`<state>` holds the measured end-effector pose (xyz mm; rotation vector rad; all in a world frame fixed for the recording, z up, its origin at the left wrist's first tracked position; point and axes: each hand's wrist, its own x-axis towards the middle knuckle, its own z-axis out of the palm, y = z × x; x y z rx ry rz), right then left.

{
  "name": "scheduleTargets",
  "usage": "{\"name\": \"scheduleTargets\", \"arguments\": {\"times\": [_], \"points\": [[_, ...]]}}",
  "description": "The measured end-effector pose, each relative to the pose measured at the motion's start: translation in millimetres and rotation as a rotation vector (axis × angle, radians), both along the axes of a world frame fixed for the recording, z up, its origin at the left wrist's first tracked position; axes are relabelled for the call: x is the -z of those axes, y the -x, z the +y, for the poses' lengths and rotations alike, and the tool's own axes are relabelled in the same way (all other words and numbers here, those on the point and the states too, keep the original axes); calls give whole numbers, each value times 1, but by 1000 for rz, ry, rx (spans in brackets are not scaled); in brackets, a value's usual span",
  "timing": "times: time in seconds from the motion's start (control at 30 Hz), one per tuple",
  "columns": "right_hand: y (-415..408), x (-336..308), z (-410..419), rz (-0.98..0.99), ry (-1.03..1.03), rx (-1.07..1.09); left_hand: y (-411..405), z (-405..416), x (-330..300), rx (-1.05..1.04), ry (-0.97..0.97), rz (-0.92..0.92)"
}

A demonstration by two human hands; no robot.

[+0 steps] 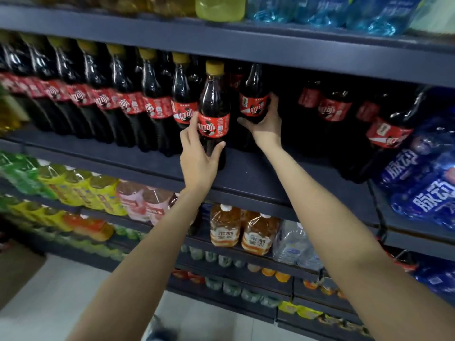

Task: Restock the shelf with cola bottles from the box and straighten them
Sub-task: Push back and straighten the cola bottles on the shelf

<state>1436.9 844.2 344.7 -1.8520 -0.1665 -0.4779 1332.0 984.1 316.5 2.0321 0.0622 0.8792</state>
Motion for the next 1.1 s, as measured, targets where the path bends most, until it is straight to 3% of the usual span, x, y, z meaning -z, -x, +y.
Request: {"name": "scheduleTargets", "arguments": {"times": [0.13, 0.3, 0.5, 0.77, 0.9, 1.1], "points": [[-33, 2, 16, -33, 6, -6, -6, -2, 3, -71, -70, -25], [-52, 0, 32, -23, -24, -58, 0, 12, 24, -116, -222, 132], [-60, 8, 11, 102, 183, -165, -2, -1, 32, -77, -166, 161], [-67, 11, 2, 101, 238, -41, -30, -29, 29, -100, -143, 175], [-63, 10, 2, 139, 194, -84, -47, -39, 25, -152, -133, 222], [-26, 1, -6, 117, -143, -198, -68, -52, 17, -213, -73, 281]]}}
